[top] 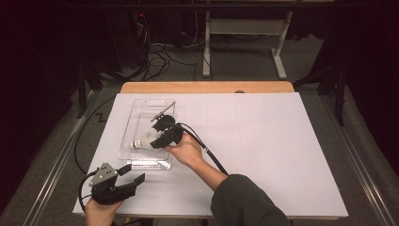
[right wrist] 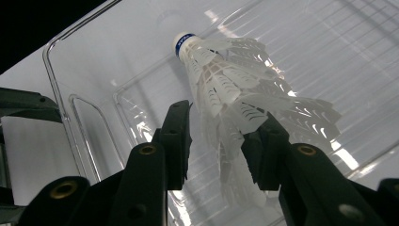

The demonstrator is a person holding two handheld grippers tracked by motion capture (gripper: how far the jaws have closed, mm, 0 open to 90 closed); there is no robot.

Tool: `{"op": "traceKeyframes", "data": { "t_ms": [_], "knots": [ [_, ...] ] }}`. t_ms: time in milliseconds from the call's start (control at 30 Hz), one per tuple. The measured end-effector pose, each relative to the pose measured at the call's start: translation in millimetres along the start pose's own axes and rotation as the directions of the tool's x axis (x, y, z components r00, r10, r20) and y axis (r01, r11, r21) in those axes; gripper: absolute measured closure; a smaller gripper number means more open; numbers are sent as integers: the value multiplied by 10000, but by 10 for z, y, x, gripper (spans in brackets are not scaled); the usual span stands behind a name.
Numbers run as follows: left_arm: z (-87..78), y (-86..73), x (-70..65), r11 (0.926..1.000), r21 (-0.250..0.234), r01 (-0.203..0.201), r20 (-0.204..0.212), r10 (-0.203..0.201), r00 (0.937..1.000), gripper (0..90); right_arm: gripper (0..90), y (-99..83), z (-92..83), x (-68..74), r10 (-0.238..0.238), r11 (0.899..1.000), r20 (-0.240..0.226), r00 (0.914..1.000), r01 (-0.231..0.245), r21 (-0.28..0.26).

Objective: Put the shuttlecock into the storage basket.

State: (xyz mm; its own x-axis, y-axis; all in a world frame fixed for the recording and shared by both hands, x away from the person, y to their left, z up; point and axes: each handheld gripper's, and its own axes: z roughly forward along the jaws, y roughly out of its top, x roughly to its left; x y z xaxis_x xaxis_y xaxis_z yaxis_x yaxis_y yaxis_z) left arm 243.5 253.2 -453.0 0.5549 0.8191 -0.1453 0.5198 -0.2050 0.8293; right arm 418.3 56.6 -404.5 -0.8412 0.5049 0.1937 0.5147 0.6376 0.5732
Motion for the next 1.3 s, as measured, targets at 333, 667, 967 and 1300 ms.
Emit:
{"op": "traceKeyframes", "data": {
  "t_ms": [333, 667, 967, 1300],
  "knots": [
    [5, 1, -2, 10000, 31, -40, -6, 40, 10000, 346, 829, -32, -76, -16, -40, 10000, 118, 9999, 40, -9],
    [3, 0, -1, 10000, 9, -21, -2, 21, 10000, 346, 884, -26, 35, -29, 157, 9998, 5, 9999, -157, 157],
    [5, 1, -3, 10000, 33, -32, 6, 32, 10000, 346, 766, -29, -106, -49, 157, 9999, 145, 9998, -157, -16],
    [15, 3, -6, 10000, 66, -39, -7, 39, 10000, 346, 846, -80, -247, -55, 128, 9999, 388, 9992, -124, -111]
  ]
}}
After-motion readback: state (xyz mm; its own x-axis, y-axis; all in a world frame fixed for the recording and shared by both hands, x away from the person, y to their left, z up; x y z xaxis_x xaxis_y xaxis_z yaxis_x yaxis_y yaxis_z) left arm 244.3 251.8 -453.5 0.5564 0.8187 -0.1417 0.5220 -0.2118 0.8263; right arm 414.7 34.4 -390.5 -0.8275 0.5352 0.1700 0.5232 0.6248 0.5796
